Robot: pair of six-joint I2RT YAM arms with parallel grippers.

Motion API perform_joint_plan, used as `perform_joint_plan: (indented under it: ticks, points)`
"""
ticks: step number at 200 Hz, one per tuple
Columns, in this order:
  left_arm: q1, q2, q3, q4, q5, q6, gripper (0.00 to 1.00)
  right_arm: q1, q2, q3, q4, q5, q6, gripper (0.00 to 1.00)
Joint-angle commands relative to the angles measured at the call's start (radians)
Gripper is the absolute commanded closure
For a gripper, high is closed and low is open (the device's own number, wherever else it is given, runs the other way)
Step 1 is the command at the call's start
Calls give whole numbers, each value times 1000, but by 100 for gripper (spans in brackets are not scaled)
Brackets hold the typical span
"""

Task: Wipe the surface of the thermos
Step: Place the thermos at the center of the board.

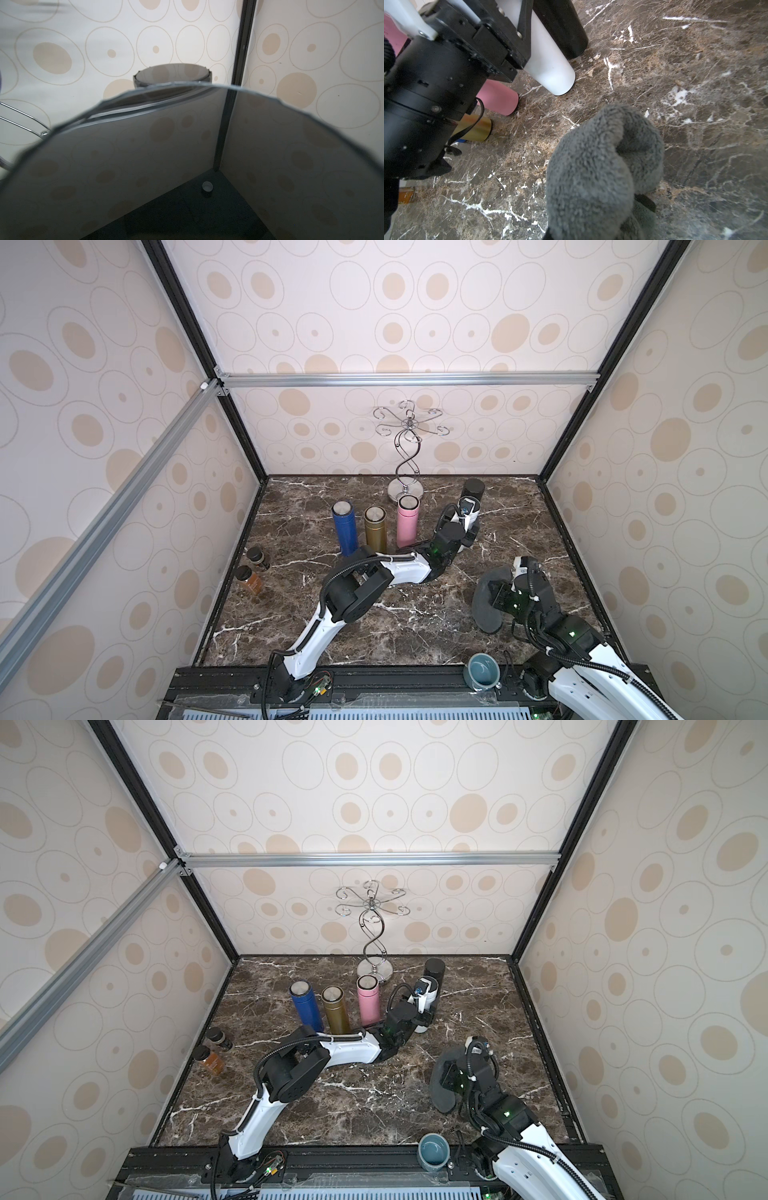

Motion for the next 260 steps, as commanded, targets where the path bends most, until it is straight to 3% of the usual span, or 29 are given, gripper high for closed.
perform_joint_plan:
  ticks: [1,24,44,59,93,122,138,260]
  points:
    - [11,14,72,22,3,-29,100,-7,-8,16,5,0,-6,100]
    - [16,18,72,15,3,-41,96,-7,-7,17,6,-1,-8,100]
    - [18,19,69,18,-1,-46,70,-7,-5,17,7,-2,-8,100]
    - [19,21,75,8,-6,-48,45,-7,-5,16,7,-3,-8,100]
    - [22,16,64,15,-13,-40,20,-8,-5,15,16,-4,-6,100]
    - [21,8,49,26,-21,-39,5,-7,1,13,23,-7,-6,100]
    - [21,4,41,30,-23,-38,0,-7,4,13,26,-14,-2,100]
    - [21,-149,-200,144,-14,-31,0,-7,22,34,33,-29,-10,100]
